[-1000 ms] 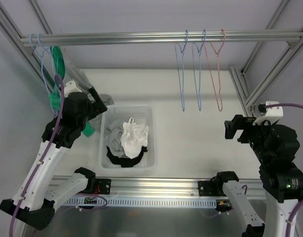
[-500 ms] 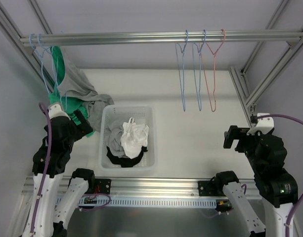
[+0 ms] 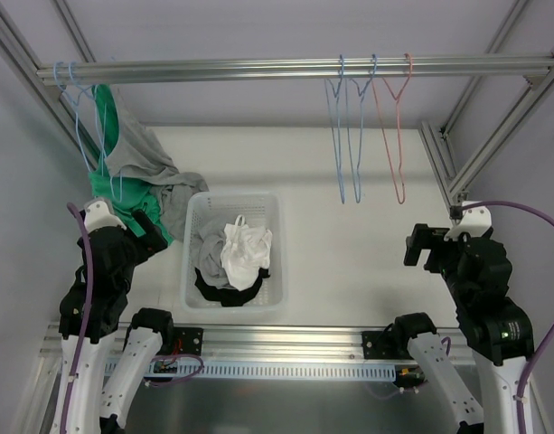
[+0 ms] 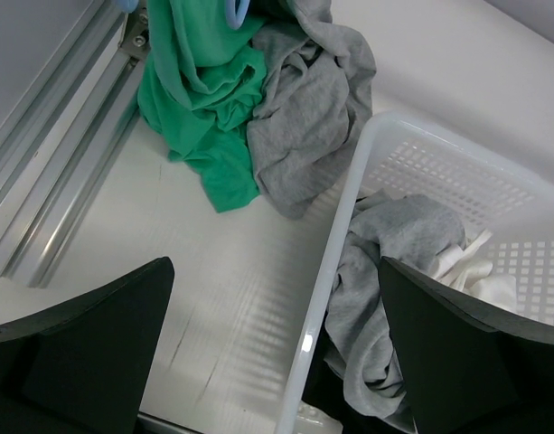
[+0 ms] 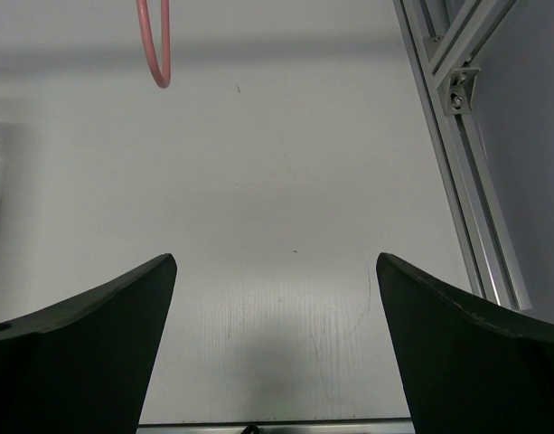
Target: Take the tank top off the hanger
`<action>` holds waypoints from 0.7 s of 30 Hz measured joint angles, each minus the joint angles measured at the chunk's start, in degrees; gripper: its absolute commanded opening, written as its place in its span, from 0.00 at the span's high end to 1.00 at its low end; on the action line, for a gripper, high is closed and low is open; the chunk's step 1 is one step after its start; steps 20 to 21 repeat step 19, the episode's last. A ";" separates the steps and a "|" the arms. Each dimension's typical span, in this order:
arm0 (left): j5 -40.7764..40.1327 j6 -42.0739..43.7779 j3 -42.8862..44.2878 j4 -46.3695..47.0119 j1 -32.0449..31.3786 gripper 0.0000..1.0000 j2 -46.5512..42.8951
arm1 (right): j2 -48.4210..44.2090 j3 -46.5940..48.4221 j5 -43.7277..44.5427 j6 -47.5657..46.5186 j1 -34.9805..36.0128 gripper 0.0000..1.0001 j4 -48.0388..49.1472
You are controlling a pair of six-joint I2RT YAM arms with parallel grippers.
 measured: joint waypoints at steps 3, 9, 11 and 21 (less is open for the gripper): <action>1.01 0.90 -0.35 1.09 0.00 0.01 -0.09 | 0.68 -0.61 -0.22 0.11 0.02 0.01 1.31; 4.17 3.15 -3.37 3.39 0.00 0.01 -1.70 | 2.19 -2.86 -0.59 0.13 0.02 0.00 3.13; 5.25 3.89 -3.76 3.69 0.00 0.01 -2.12 | 2.64 -3.32 -0.59 0.13 0.02 0.01 3.85; 6.29 4.44 -3.76 5.07 0.00 0.01 -2.34 | 4.17 -3.50 -0.61 0.20 0.02 0.00 5.97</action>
